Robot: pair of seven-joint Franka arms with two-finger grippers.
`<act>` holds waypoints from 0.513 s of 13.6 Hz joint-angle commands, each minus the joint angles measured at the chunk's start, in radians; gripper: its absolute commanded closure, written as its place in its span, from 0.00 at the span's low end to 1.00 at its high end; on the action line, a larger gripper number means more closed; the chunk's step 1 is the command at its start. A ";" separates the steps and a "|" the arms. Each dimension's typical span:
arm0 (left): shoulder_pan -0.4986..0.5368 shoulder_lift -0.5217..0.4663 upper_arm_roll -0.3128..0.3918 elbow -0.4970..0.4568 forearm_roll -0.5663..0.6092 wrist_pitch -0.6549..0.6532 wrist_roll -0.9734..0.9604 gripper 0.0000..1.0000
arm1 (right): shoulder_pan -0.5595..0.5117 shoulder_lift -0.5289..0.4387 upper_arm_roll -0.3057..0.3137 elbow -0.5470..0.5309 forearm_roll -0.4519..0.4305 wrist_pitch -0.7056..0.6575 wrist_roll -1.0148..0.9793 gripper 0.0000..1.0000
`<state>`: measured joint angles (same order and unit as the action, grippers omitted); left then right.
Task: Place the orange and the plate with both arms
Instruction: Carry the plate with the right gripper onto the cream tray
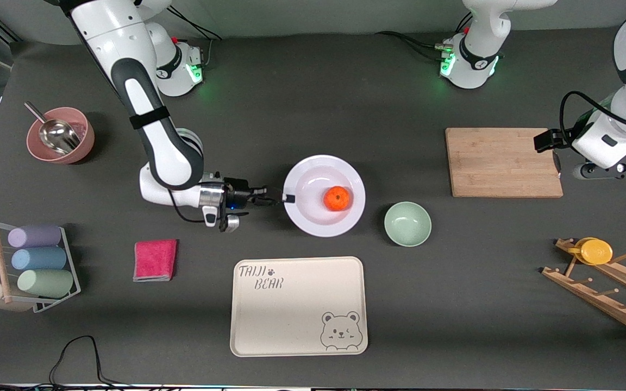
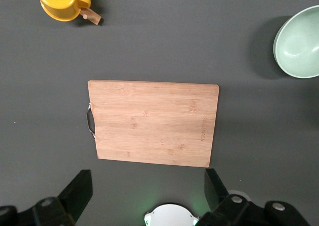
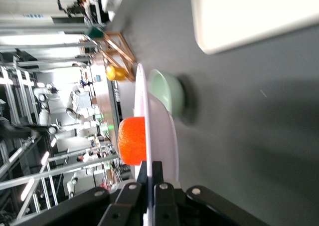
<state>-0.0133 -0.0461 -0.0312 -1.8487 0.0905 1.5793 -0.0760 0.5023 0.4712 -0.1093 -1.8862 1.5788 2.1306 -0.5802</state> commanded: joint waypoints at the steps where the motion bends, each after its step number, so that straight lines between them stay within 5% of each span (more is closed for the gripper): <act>1: -0.014 -0.009 0.007 -0.009 0.012 0.008 -0.005 0.00 | -0.025 0.163 -0.044 0.326 -0.103 -0.008 0.156 1.00; 7: -0.014 -0.009 0.007 -0.007 0.012 0.008 -0.005 0.00 | -0.154 0.622 -0.041 0.949 -0.123 0.000 0.270 1.00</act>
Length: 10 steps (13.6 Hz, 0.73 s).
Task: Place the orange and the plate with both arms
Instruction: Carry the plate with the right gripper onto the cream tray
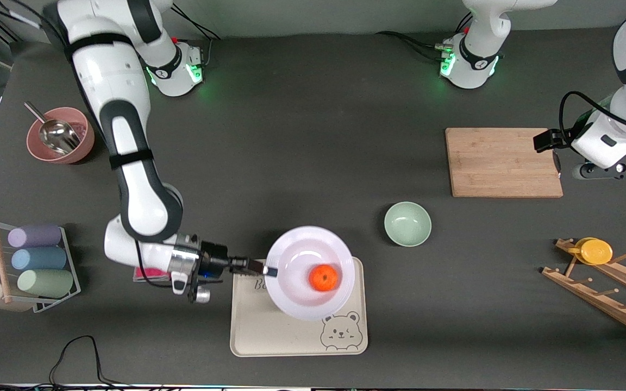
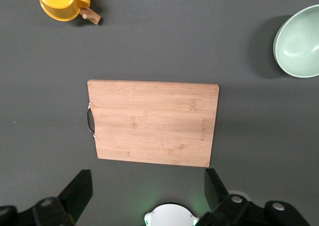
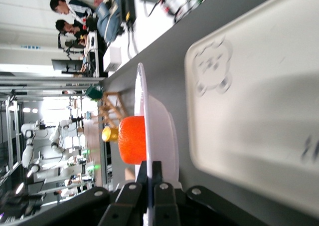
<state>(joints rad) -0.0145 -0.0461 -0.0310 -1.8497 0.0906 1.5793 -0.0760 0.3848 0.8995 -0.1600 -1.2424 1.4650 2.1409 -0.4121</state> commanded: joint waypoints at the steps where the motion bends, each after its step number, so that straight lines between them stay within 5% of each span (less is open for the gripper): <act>1: -0.013 -0.009 0.007 -0.008 0.012 0.008 -0.005 0.00 | -0.047 0.263 0.013 0.395 -0.009 0.017 0.105 1.00; 3: -0.013 -0.009 0.007 -0.008 0.012 0.008 -0.005 0.00 | -0.079 0.320 0.075 0.434 -0.011 0.089 0.092 1.00; 7: -0.012 -0.009 0.007 -0.008 0.012 0.007 -0.005 0.00 | -0.080 0.338 0.082 0.428 -0.025 0.113 0.022 1.00; 10: -0.013 -0.009 0.007 -0.008 0.012 0.007 -0.005 0.00 | -0.079 0.340 0.085 0.428 -0.155 0.119 0.027 1.00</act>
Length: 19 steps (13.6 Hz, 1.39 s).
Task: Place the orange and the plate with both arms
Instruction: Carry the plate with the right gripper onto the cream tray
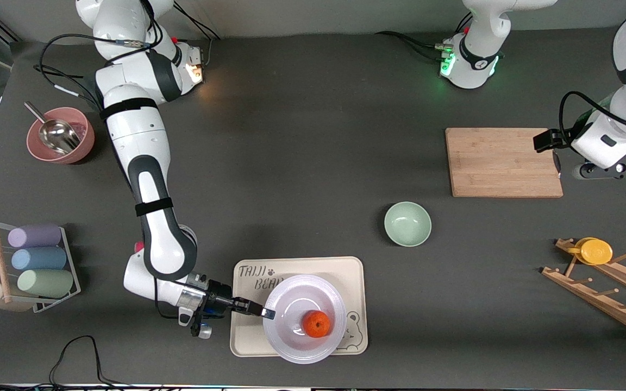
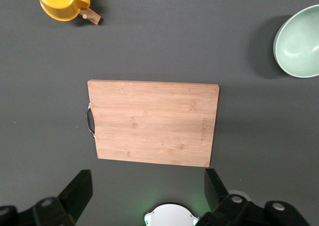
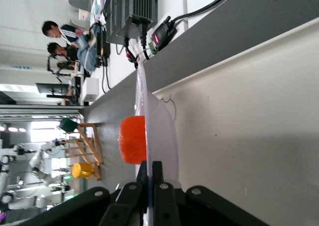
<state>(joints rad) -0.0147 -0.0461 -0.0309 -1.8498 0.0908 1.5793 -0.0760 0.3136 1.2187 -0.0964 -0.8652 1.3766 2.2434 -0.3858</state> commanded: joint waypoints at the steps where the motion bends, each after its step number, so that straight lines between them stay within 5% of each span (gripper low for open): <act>1: -0.013 -0.009 0.006 -0.008 0.012 0.007 -0.005 0.00 | -0.008 0.021 0.023 0.051 -0.073 0.030 -0.002 1.00; 6: -0.013 -0.006 0.005 -0.008 0.012 0.004 -0.005 0.00 | -0.007 0.025 0.021 0.043 -0.077 0.031 -0.005 1.00; 7: -0.017 -0.006 0.005 -0.008 0.012 0.004 -0.005 0.00 | -0.004 0.028 0.021 0.040 -0.077 0.031 -0.005 0.78; 8: -0.030 -0.006 0.006 -0.008 0.012 0.004 -0.005 0.00 | -0.004 0.031 0.021 0.037 -0.077 0.031 -0.010 0.67; 9: -0.031 -0.005 0.006 -0.008 0.015 0.004 -0.007 0.00 | -0.004 0.032 0.021 0.035 -0.079 0.031 -0.010 0.17; 10: -0.034 -0.005 0.006 -0.008 0.018 0.005 -0.005 0.00 | -0.004 0.032 0.018 0.035 -0.094 0.031 -0.013 0.00; 15: -0.025 -0.015 0.006 0.000 0.014 0.002 -0.007 0.00 | -0.005 -0.001 0.015 0.037 -0.419 0.039 0.001 0.00; 19: -0.022 -0.047 0.009 0.015 0.001 0.005 -0.007 0.00 | -0.014 -0.077 0.006 0.037 -0.528 -0.055 0.007 0.00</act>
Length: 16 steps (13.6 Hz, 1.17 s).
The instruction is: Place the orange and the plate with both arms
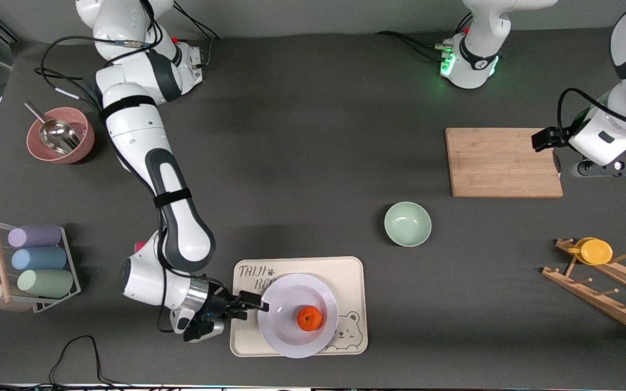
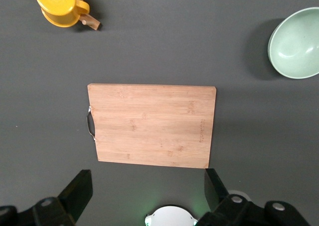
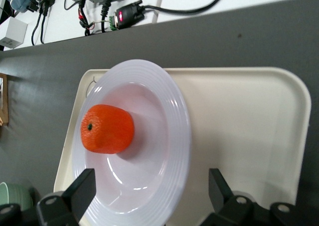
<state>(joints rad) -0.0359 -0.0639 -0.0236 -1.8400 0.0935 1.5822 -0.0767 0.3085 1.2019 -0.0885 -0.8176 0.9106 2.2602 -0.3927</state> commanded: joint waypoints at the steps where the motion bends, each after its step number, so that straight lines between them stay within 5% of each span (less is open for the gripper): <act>1: -0.002 -0.043 0.001 0.008 -0.003 0.001 -0.006 0.00 | -0.015 -0.097 -0.007 -0.012 -0.094 -0.111 0.035 0.00; 6: -0.004 -0.166 0.004 -0.036 -0.015 -0.014 -0.008 0.00 | -0.042 -0.322 -0.092 -0.190 -0.228 -0.283 0.140 0.00; 8: -0.001 -0.241 0.010 -0.070 -0.017 -0.014 -0.008 0.00 | -0.025 -0.424 -0.186 -0.264 -0.233 -0.382 0.164 0.00; 10: 0.001 -0.295 0.017 -0.076 -0.018 -0.034 -0.009 0.00 | -0.005 -0.510 -0.241 -0.294 -0.329 -0.499 0.211 0.00; 14: -0.002 -0.337 0.016 -0.058 -0.018 -0.028 -0.026 0.00 | 0.026 -0.716 -0.244 -0.386 -0.583 -0.698 0.385 0.00; 16: -0.002 -0.318 0.022 -0.053 -0.018 0.008 -0.014 0.00 | 0.026 -0.842 -0.244 -0.477 -0.642 -0.725 0.387 0.00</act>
<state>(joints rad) -0.0358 -0.3880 -0.0057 -1.8811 0.0846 1.5515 -0.0805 0.3101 0.5160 -0.3233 -1.1312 0.3348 1.5428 -0.0336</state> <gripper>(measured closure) 0.000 0.000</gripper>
